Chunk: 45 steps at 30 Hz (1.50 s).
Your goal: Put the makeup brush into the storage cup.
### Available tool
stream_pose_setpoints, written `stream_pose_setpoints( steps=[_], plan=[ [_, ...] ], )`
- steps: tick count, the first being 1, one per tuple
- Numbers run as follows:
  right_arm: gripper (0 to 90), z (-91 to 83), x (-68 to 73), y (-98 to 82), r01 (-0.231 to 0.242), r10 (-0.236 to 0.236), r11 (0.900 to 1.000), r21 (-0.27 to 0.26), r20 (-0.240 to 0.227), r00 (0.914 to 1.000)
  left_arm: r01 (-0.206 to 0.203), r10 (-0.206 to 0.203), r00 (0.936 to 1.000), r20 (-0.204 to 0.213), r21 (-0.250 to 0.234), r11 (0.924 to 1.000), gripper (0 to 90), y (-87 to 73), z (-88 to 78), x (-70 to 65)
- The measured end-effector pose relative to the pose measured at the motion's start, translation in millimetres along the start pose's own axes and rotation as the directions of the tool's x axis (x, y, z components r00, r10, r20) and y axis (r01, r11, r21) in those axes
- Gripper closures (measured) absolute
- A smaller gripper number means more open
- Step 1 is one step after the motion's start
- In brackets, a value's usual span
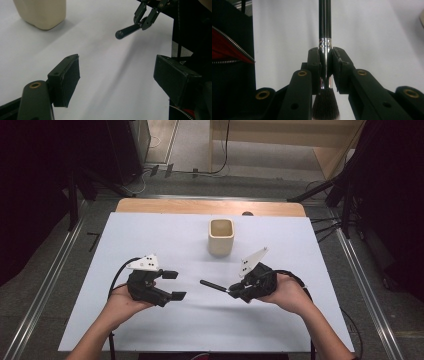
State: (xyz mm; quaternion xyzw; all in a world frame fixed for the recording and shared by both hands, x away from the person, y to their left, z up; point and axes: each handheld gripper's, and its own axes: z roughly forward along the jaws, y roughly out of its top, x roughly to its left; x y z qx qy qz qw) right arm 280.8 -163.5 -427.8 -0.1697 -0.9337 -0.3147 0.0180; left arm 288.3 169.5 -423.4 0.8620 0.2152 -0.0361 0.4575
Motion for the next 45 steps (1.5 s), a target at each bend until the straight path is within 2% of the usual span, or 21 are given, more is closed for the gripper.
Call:
stream_pose_setpoints(
  steps=[2, 6, 13, 17, 22, 23, 26, 28, 32, 36, 38, 42, 45],
  plan=[
    [79.0, 1.8, 1.5, 1.4, 0.019, -0.018, 1.0, 0.015, -0.013, 0.9997, -0.005, 0.005, 1.0, 0.008, 0.006, 1.0, 21.7, 2.8, 3.0, -0.9],
    [79.0, 5.4, 3.0, 2.3, 0.023, -0.022, 0.999, 0.037, -0.037, 0.9991, -0.012, 0.011, 0.9996, 0.024, 0.037, 0.9993, 21.9, 6.8, 9.8, -1.7],
    [78.9, 11.4, 4.5, 2.7, 0.049, -0.046, 0.995, 0.087, -0.039, 0.9982, -0.016, 0.011, 0.9981, 0.06, 0.094, 0.9955, 22.4, 10.9, 22.6, -2.8],
    [78.9, 12.8, 5.5, 5.0, 0.064, -0.057, 0.993, 0.099, -0.072, 0.9958, -0.014, 0.007, 0.9977, 0.067, 0.104, 0.9945, 22.4, 11.5, 27.2, -3.6],
    [78.9, 14.7, 6.8, 8.9, 0.077, -0.067, 0.99, 0.122, -0.078, 0.9947, -0.015, 0.005, 0.9969, 0.079, 0.119, 0.9927, 22.4, 13.4, 33.7, -4.3],
    [78.9, 15.4, 6.3, 10.1, 0.09, -0.082, 0.988, 0.122, -0.073, 0.994, -0.016, 0.006, 0.9966, 0.082, 0.122, 0.9924, 22.4, 13.9, 34.9, -4.4],
    [78.9, 15.1, 8.0, 12.8, 0.083, -0.072, 0.987, 0.139, -0.085, 0.9938, -0.021, 0.01, 0.9962, 0.087, 0.128, 0.9915, 22.4, 15.1, 37.8, -5.5],
    [78.9, 15.3, 8.3, 13.5, 0.093, -0.082, 0.985, 0.143, -0.081, 0.9933, -0.022, 0.01, 0.9959, 0.09, 0.134, 0.9907, 22.4, 15.4, 39.4, -6.3],
    [78.9, 18.4, 10.0, 16.3, 0.106, -0.091, 0.978, 0.18, -0.088, 0.992, -0.029, 0.015, 0.9953, 0.095, 0.149, 0.9884, 22.4, 15.5, 43.1, -7.6],
    [78.9, 20.1, 9.8, 21.4, 0.117, -0.102, 0.975, 0.189, -0.086, 0.9911, -0.035, 0.019, 0.9946, 0.102, 0.16, 0.9865, 22.4, 15.7, 46.2, -10.3],
    [78.9, 19.7, 9.5, 24.9, 0.109, -0.091, 0.976, 0.191, -0.104, 0.9904, -0.039, 0.022, 0.9944, 0.103, 0.163, 0.9858, 22.7, 15.9, 47.4, -11.1],
    [78.9, 19.6, 9.9, 31.7, 0.138, -0.118, 0.971, 0.198, -0.105, 0.9873, -0.035, 0.013, 0.9929, 0.118, 0.182, 0.9827, 23.5, 16.0, 52.3, -12.3],
    [78.8, 20.5, 10.3, 36.5, 0.155, -0.137, 0.969, 0.195, -0.104, 0.9852, -0.037, 0.009, 0.9904, 0.138, 0.203, 0.9786, 27.9, 16.3, 56.0, -13.6]
  ],
)
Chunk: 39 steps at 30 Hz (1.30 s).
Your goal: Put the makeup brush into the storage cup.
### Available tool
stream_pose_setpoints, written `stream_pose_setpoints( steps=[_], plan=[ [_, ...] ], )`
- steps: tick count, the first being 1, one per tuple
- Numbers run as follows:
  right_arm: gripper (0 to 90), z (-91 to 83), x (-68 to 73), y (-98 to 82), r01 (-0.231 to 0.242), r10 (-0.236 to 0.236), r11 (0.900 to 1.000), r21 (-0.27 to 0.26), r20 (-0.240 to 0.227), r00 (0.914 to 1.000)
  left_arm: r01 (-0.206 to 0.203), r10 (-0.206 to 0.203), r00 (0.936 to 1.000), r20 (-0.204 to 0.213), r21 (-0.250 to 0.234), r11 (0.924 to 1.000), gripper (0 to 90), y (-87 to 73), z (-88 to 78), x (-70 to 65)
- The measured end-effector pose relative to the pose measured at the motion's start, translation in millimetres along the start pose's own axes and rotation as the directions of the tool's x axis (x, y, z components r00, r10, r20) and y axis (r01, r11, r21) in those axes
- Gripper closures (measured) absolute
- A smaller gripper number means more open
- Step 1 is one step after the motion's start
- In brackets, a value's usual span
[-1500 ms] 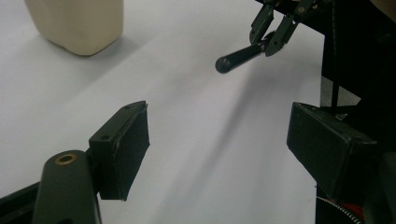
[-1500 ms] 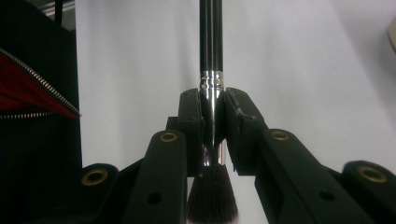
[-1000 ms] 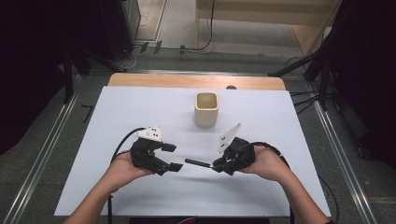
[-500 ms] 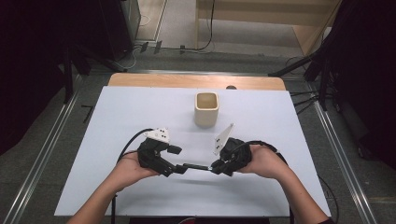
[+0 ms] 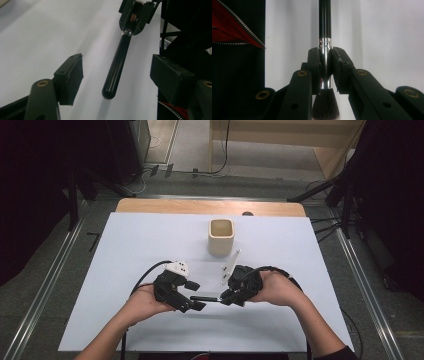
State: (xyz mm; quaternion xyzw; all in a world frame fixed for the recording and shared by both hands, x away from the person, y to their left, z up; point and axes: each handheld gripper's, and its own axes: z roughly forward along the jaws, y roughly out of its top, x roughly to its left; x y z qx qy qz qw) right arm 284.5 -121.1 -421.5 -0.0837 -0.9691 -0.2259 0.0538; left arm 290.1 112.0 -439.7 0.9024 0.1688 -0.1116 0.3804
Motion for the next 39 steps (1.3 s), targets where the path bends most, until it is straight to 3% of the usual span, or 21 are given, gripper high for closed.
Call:
stream_pose_setpoints(
  steps=[10, 13, 30, 39],
  plan=[
    [78.9, 5.2, 3.8, 1.0, 0.06, -0.06, 0.998, 0.005, 0.008, 0.9982, 0.067, -0.072, 0.9951, 0.067, 0.074, 0.995, 51.1, 3.5, 11.9, 2.7],
    [78.8, 5.4, 5.3, 1.2, 0.054, -0.054, 0.999, 0.001, 0.0, 0.9985, 0.074, -0.082, 0.9932, 0.083, 0.092, 0.993, 55.9, 4.5, 15.4, 2.7],
    [78.8, 12.5, 8.4, 4.7, 0.121, -0.121, 0.993, -0.002, -0.002, 0.9927, 0.055, -0.078, 0.9871, 0.14, 0.162, 0.9852, 75.3, 5.5, 25.2, 4.5],
    [78.7, 15.3, 6.4, 0.1, 0.157, -0.157, 0.987, -0.017, -0.014, 0.9875, 0.041, -0.073, 0.9805, 0.183, 0.176, 0.9836, 79.3, 7.1, 28.6, 7.4]
  ],
)
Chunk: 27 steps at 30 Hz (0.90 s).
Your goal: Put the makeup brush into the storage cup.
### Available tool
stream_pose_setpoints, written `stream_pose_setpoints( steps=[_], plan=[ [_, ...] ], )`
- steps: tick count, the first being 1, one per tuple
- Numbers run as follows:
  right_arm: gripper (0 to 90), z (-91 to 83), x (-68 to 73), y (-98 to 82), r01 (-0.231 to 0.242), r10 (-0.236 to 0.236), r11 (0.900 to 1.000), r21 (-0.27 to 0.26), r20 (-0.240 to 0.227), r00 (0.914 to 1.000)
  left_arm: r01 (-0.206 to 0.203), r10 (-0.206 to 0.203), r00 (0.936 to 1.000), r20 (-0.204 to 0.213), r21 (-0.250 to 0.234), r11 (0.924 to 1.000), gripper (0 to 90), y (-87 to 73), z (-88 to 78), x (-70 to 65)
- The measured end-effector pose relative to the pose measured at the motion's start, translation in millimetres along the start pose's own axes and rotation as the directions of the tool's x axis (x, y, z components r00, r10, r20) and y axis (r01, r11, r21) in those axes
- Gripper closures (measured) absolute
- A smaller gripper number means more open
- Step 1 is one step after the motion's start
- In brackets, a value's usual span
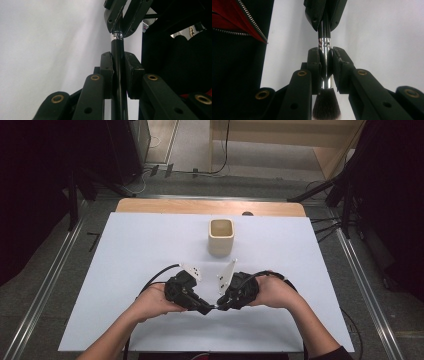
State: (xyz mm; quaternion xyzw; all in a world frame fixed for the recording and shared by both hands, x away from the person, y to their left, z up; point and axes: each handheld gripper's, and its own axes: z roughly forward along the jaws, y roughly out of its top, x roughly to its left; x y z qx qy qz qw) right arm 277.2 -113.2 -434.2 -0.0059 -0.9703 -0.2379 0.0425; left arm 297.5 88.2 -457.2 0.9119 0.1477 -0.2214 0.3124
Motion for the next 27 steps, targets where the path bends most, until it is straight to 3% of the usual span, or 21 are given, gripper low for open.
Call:
stream_pose_setpoints(
  steps=[4, 10, 12, 16, 18, 21, 27],
  plan=[
    [78.4, 0.0, -0.5, -1.3, 0.002, -0.002, 1.0, -0.009, 0.001, 1.0, 0.033, -0.033, 0.999, 0.03, 0.006, 0.9994, 79.7, 0.4, 0.0, 3.0],
    [76.4, 0.8, -0.6, -1.5, 0.012, -0.012, 1.0, -0.017, 0.004, 0.9999, 0.035, -0.035, 0.9993, 0.012, -0.005, 0.9994, 79.8, -0.1, -1.0, 2.5],
    [62.6, -0.4, -0.8, -2.2, 0.013, -0.012, 0.999, -0.034, 0.015, 0.9998, 0.043, -0.043, 0.9991, 0.001, -0.019, 0.9989, 79.8, -0.9, -2.0, 3.5],
    [42.0, -7.3, -3.6, -2.8, -0.068, 0.072, 0.994, -0.082, 0.055, 0.9959, 0.066, -0.066, 0.9978, -0.007, -0.033, 0.9973, 79.7, -3.8, -2.4, 6.4],
    [37.0, -9.8, -3.7, -3.4, -0.09, 0.097, 0.992, -0.093, 0.076, 0.9924, 0.077, -0.078, 0.997, -0.006, -0.045, 0.996, 79.7, -5.1, -2.8, 7.1],
    [34.5, -13.5, -5.0, -4.8, -0.118, 0.131, 0.985, -0.125, 0.102, 0.9861, 0.079, -0.08, 0.9966, -0.019, -0.056, 0.9953, 79.6, -6.5, -2.7, 7.0],
    [33.5, -17.9, -1.9, -8.0, -0.193, 0.215, 0.967, -0.168, 0.125, 0.9686, 0.13, -0.137, 0.9891, -0.054, -0.124, 0.9838, 79.6, -12.2, -6.0, 8.5]
  ],
)
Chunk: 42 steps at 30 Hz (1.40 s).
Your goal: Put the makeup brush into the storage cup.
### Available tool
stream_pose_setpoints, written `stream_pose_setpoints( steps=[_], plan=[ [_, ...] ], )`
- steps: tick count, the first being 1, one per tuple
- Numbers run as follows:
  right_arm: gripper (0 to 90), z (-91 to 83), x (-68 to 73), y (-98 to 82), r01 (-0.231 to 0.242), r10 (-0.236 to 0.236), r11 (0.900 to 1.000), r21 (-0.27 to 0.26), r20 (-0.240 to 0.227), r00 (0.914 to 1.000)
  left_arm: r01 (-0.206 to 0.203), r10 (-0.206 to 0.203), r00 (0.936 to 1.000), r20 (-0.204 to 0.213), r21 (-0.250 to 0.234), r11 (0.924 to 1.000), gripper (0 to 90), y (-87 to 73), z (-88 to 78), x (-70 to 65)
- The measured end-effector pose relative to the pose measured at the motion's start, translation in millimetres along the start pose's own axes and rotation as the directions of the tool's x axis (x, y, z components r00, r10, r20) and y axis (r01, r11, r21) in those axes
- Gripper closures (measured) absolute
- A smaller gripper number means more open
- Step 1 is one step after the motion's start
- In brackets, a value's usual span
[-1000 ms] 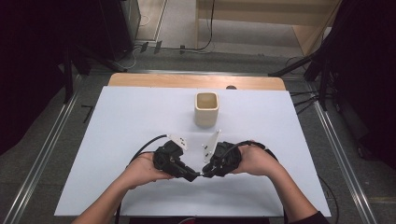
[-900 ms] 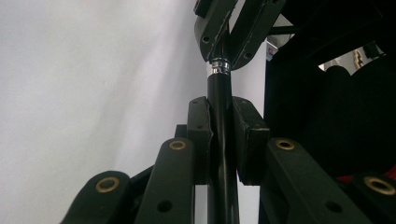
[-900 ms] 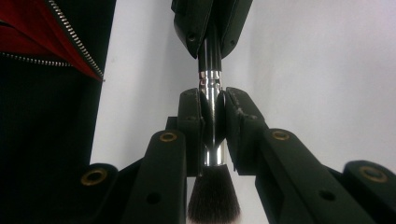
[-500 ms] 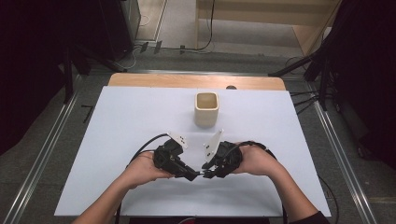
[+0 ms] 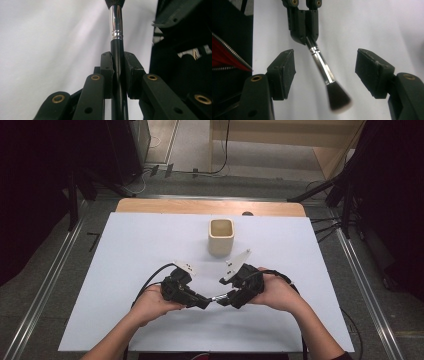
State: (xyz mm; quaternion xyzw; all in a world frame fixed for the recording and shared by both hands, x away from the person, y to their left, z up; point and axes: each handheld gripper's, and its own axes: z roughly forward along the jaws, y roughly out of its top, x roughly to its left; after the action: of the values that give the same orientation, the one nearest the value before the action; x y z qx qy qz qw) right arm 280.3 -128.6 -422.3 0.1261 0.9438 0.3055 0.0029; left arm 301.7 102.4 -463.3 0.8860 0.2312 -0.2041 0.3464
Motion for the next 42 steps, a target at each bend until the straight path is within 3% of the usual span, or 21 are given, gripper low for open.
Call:
stream_pose_setpoints(
  steps=[7, 11, 17, 20, 26, 29, 36, 37, 42],
  plan=[
    [31.6, -4.1, 6.2, -2.8, -0.084, 0.087, 0.995, -0.051, 0.044, 0.9953, 0.055, -0.059, 0.9976, -0.035, -0.108, 0.9926, 79.6, -4.2, -8.2, 0.5],
    [30.8, -5.9, 10.5, -4.3, -0.106, 0.11, 0.992, -0.074, 0.062, 0.992, 0.059, -0.066, 0.9965, -0.052, -0.132, 0.9895, 79.5, -7.8, -7.9, -1.9],
    [24.2, -8.9, 17.3, -8.3, -0.148, 0.157, 0.983, -0.109, 0.078, 0.9845, 0.1, -0.115, 0.9902, -0.079, -0.174, 0.9797, 79.5, -12.5, -9.2, -2.7],
    [20.6, -11.3, 19.4, -11.1, -0.178, 0.189, 0.976, -0.128, 0.075, 0.9791, 0.11, -0.128, 0.9885, -0.08, -0.198, 0.974, 79.4, -14.9, -11.4, -2.2],
    [18.1, -13.7, 23.3, -17.2, -0.257, 0.27, 0.949, -0.18, 0.049, 0.9616, 0.119, -0.145, 0.9847, -0.096, -0.241, 0.9634, 79.4, -18.8, -12.3, -5.7],
    [17.2, -13.4, 27.0, -19.1, -0.265, 0.28, 0.945, -0.19, 0.053, 0.9586, 0.119, -0.152, 0.9827, -0.106, -0.263, 0.9575, 79.4, -20.2, -12.3, -7.4],
    [18.9, -15.6, 36.6, -23.1, -0.314, 0.334, 0.921, -0.23, 0.056, 0.9409, 0.111, -0.151, 0.9822, -0.111, -0.308, 0.9448, 79.4, -24.2, -10.3, -10.4],
    [20.2, -15.4, 37.6, -23.8, -0.305, 0.327, 0.921, -0.241, 0.057, 0.9433, 0.108, -0.149, 0.9826, -0.11, -0.315, 0.9429, 79.4, -24.8, -10.0, -10.5],
    [20.7, -11.7, 43.8, -27.5, -0.328, 0.349, 0.907, -0.263, 0.039, 0.9363, 0.109, -0.17, 0.9763, -0.134, -0.374, 0.9212, 79.4, -28.9, -8.4, -14.0]
  ],
)
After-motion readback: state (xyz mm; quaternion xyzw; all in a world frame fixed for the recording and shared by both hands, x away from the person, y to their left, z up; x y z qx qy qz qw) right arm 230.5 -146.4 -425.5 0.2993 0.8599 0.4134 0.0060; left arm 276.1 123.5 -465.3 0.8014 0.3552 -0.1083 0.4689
